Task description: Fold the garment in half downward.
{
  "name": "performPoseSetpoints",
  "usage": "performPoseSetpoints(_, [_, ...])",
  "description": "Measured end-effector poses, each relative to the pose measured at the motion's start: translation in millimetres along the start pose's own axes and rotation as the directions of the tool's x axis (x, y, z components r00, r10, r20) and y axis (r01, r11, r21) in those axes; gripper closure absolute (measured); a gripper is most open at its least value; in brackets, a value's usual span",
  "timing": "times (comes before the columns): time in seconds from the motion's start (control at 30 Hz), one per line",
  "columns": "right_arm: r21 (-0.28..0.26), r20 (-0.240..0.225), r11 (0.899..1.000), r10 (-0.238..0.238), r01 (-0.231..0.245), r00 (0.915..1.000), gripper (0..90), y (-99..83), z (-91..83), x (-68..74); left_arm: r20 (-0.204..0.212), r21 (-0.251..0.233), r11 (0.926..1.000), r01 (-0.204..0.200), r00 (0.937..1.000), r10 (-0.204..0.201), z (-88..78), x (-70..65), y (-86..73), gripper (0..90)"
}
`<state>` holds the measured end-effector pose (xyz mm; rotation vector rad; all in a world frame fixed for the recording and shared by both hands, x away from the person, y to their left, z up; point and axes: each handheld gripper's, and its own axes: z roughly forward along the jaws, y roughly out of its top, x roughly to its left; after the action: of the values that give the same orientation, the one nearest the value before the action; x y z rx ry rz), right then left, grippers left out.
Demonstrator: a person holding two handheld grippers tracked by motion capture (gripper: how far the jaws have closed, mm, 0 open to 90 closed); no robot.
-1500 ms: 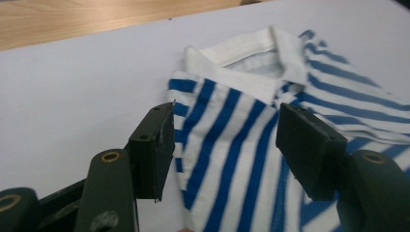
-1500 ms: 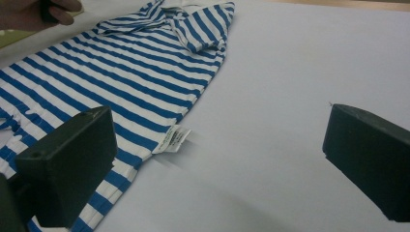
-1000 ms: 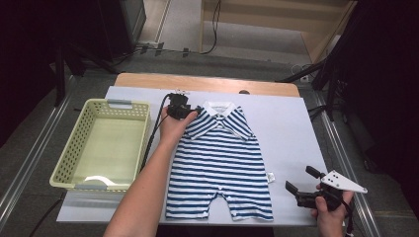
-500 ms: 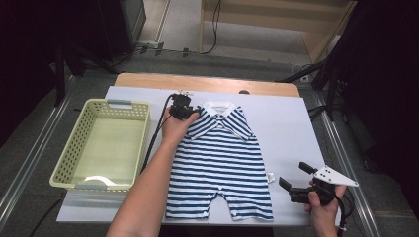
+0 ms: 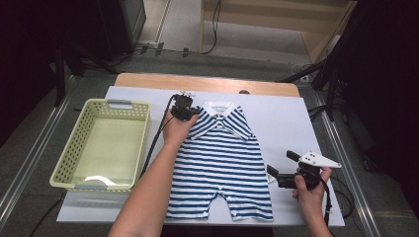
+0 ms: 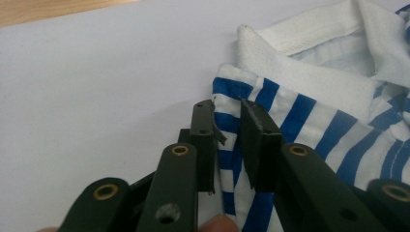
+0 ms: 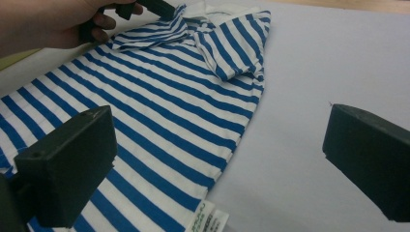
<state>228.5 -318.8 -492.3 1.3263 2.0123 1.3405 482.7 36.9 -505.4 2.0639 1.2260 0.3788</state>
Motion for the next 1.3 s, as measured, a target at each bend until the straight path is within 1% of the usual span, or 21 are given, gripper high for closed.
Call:
performPoseSetpoints(0.03, [0.003, 0.001, 1.000, 0.005, -0.005, 1.0000, 0.0, 1.6, 2.8, 0.3, 0.004, 0.000, 1.0000, -0.002, 1.0000, 0.002, 0.0, 0.0, -0.3, 79.8])
performPoseSetpoints(0.1, [0.002, -0.014, 1.000, 0.009, -0.009, 0.9999, 0.0, 6.2, 9.4, 0.8, 0.010, 0.001, 1.0000, -0.005, 0.9999, 0.005, -0.3, 0.3, -0.5, 82.2])
performPoseSetpoints(0.23, [0.012, -0.024, 1.000, -0.004, 0.004, 0.9997, 0.0, 15.9, 23.2, 3.6, 0.019, 0.001, 0.9999, -0.013, 0.9997, 0.013, 0.1, 0.3, -0.5, 86.5])
performPoseSetpoints(0.3, [0.019, -0.023, 1.000, -0.011, 0.011, 0.9997, 0.0, 21.1, 31.2, 5.3, 0.024, 0.000, 1.0000, -0.009, 0.9997, 0.009, 0.1, 0.9, -0.6, 86.7])
performPoseSetpoints(0.33, [0.023, -0.032, 1.000, -0.011, 0.012, 0.9994, 0.0, 24.2, 36.1, 5.9, 0.023, 0.000, 1.0000, -0.009, 0.9997, 0.009, 0.1, 0.9, -0.6, 86.8])
performPoseSetpoints(0.43, [0.036, -0.031, 0.999, -0.025, 0.026, 0.9992, 0.0, 31.5, 46.9, 7.1, 0.019, 0.002, 0.9999, -0.011, 0.9998, 0.011, 0.1, 0.0, -0.5, 86.9])
performPoseSetpoints(0.6, [0.048, -0.034, 0.999, -0.025, 0.026, 0.9991, 0.0, 45.9, 63.6, 4.3, 0.014, 0.000, 1.0000, -0.010, 0.9999, 0.010, 0.2, -0.9, -0.7, 87.5])
performPoseSetpoints(0.67, [0.058, -0.035, 0.998, -0.030, 0.032, 0.9989, 0.0, 51.2, 70.2, 3.7, 0.008, -0.001, 0.9999, -0.014, 0.9999, 0.014, 0.2, -1.9, -0.7, 87.6])
performPoseSetpoints(0.7, [0.063, -0.035, 0.997, -0.038, 0.040, 0.9987, 0.0, 53.7, 73.5, 3.1, 0.009, -0.001, 0.9999, -0.015, 0.9999, 0.015, 0.3, -1.9, -0.7, 87.6])
performPoseSetpoints(0.77, [0.072, -0.037, 0.997, -0.036, 0.039, 0.9987, 0.0, 58.7, 81.0, 3.2, 0.015, -0.002, 1.0000, -0.009, 0.9998, 0.009, 0.3, -1.1, -0.8, 87.7])
performPoseSetpoints(0.87, [0.090, -0.048, 0.995, -0.044, 0.048, 0.9979, 0.0, 65.3, 93.7, 4.0, 0.013, -0.003, 0.9999, -0.012, 0.9999, 0.012, 0.3, -1.3, -0.8, 87.7])
performPoseSetpoints(0.9, [0.098, -0.044, 0.994, -0.046, 0.050, 0.9980, 0.0, 67.1, 97.8, 4.2, 0.012, -0.002, 0.9999, -0.011, 0.9999, 0.011, 0.3, -1.4, -0.8, 87.7])
performPoseSetpoints(0.97, [0.106, -0.049, 0.993, -0.044, 0.049, 0.9978, 0.0, 70.9, 105.7, 2.9, 0.015, -0.001, 1.0000, -0.008, 0.9999, 0.008, 0.3, -1.1, -0.8, 87.7])
performPoseSetpoints(1.0, [0.115, -0.051, 0.993, -0.035, 0.041, 0.9981, 0.0, 72.8, 109.5, 2.3, 0.014, -0.001, 1.0000, -0.008, 0.9999, 0.008, 0.2, -1.1, -0.8, 87.7])
performPoseSetpoints(1.1, [0.121, -0.050, 0.992, -0.036, 0.042, 0.9981, 0.0, 78.7, 119.7, -0.7, 0.011, -0.001, 1.0000, -0.005, 0.9999, 0.005, 0.3, -1.6, -0.7, 87.7])
performPoseSetpoints(1.23, [0.135, -0.080, 0.990, -0.035, 0.046, 0.9962, 0.0, 85.9, 132.3, -6.8, 0.013, 0.003, 1.0000, -0.008, 0.9999, 0.008, 0.0, -0.5, -0.7, 87.8])
performPoseSetpoints(1.3, [0.145, -0.075, 0.989, -0.028, 0.039, 0.9968, 0.0, 89.5, 137.9, -10.0, 0.014, 0.003, 1.0000, -0.009, 0.9999, 0.009, -0.1, -0.4, -0.7, 87.8])
